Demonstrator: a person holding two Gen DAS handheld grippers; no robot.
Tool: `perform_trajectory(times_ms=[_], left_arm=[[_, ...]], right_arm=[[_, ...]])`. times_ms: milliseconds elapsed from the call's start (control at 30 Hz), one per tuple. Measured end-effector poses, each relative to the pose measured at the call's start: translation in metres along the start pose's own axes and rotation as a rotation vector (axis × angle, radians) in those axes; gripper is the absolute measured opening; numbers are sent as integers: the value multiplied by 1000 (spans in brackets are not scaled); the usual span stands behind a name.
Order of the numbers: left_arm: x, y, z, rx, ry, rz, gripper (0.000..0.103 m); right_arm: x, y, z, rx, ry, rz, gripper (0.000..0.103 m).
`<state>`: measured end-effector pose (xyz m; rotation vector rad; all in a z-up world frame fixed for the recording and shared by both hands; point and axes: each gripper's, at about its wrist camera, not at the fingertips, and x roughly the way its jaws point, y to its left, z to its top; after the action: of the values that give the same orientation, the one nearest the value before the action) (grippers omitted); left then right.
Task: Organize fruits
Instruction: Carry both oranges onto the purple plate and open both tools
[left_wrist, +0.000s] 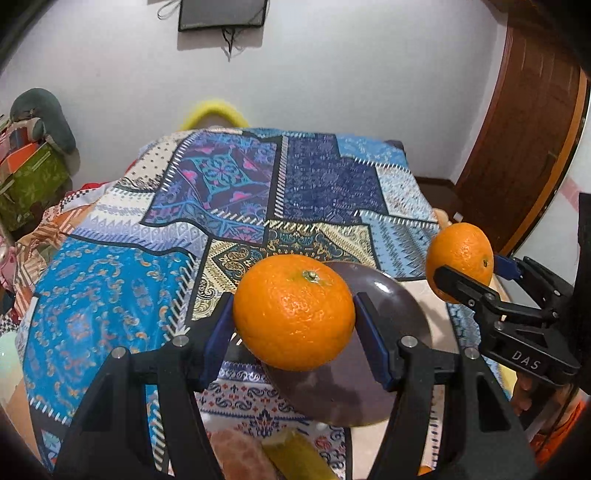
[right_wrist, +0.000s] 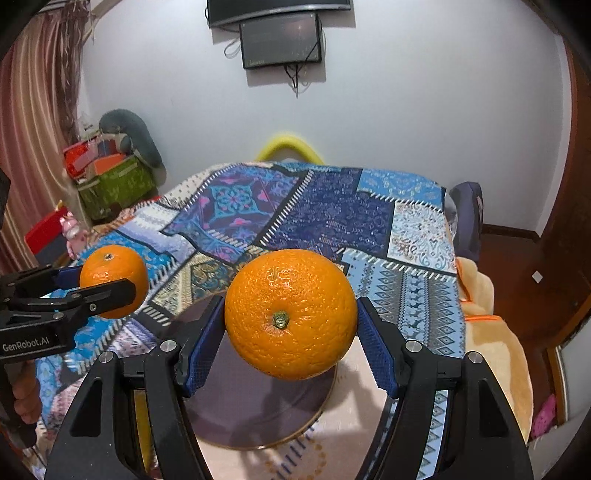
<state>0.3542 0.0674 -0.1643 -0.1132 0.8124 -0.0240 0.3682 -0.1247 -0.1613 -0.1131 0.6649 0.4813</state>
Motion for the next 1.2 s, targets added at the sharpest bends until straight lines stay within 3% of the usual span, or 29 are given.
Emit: perform_trajectory(times_ms=[433, 733, 1200], left_arm=[[78, -2, 7, 10, 165, -52, 64], [107, 2, 1, 4, 249, -42, 64], [82, 7, 5, -30, 198, -37, 70]], right_arm=[[60, -6, -11, -16, 144, 3, 67], [80, -11, -19, -21, 190, 27, 67], [74, -10, -20, -11, 191, 43, 69]])
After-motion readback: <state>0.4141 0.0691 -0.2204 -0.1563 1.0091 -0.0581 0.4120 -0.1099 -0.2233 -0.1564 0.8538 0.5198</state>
